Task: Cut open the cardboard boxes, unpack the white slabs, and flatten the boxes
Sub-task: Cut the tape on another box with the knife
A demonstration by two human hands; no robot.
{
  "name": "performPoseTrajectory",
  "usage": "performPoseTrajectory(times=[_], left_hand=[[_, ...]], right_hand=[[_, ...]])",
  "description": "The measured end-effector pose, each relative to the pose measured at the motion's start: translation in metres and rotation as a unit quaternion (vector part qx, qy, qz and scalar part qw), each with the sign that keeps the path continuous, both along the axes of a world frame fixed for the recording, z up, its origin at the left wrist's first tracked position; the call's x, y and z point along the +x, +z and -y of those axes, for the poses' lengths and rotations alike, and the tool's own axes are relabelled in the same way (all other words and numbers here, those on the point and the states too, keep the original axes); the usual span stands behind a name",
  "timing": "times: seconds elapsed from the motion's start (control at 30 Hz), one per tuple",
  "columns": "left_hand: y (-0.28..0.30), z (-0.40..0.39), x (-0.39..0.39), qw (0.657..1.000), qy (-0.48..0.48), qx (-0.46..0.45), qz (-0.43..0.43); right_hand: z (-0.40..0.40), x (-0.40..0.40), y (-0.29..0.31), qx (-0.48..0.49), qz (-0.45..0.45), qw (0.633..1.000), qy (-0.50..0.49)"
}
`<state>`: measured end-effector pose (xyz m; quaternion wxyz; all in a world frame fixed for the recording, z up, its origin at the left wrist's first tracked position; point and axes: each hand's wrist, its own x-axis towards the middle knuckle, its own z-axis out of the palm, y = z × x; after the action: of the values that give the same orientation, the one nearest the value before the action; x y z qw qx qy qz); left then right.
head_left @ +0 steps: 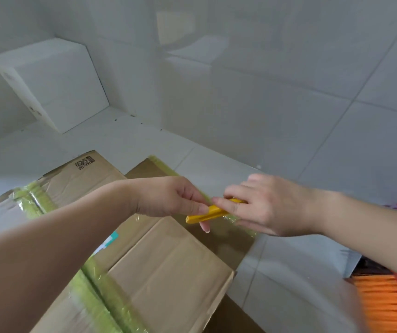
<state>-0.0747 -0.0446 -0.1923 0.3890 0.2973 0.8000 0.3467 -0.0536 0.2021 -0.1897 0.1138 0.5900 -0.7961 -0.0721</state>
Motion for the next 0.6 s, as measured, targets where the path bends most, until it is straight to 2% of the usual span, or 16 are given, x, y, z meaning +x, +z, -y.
performPoseTrajectory(times=[0.1,0.17,0.23,0.27,0.33,0.47,0.6], left_hand=[[-0.015,-0.013,-0.007,1.000,0.020,-0.011,0.001],[-0.031,-0.024,-0.013,0.994,0.103,-0.021,-0.043],[-0.050,-0.034,-0.019,0.965,0.175,-0.115,-0.158],[-0.060,-0.040,-0.019,0.940,0.174,-0.176,-0.233],[-0.076,-0.051,-0.018,0.907,0.142,-0.225,-0.328],[-0.093,-0.076,-0.015,0.892,0.167,-0.177,-0.381],[-0.109,-0.093,-0.013,0.891,0.157,-0.170,-0.391]], right_hand=[[-0.013,-0.009,-0.029,-0.074,0.009,0.997,-0.032],[-0.026,-0.020,-0.056,-0.120,0.048,0.988,-0.090],[-0.040,-0.040,-0.090,-0.145,0.084,0.970,-0.179],[-0.047,-0.053,-0.108,-0.133,0.102,0.957,-0.236],[-0.062,-0.082,-0.148,-0.092,0.135,0.920,-0.355],[-0.085,-0.121,-0.201,-0.128,0.218,0.803,-0.540],[-0.102,-0.152,-0.237,-0.096,0.226,0.758,-0.604]])
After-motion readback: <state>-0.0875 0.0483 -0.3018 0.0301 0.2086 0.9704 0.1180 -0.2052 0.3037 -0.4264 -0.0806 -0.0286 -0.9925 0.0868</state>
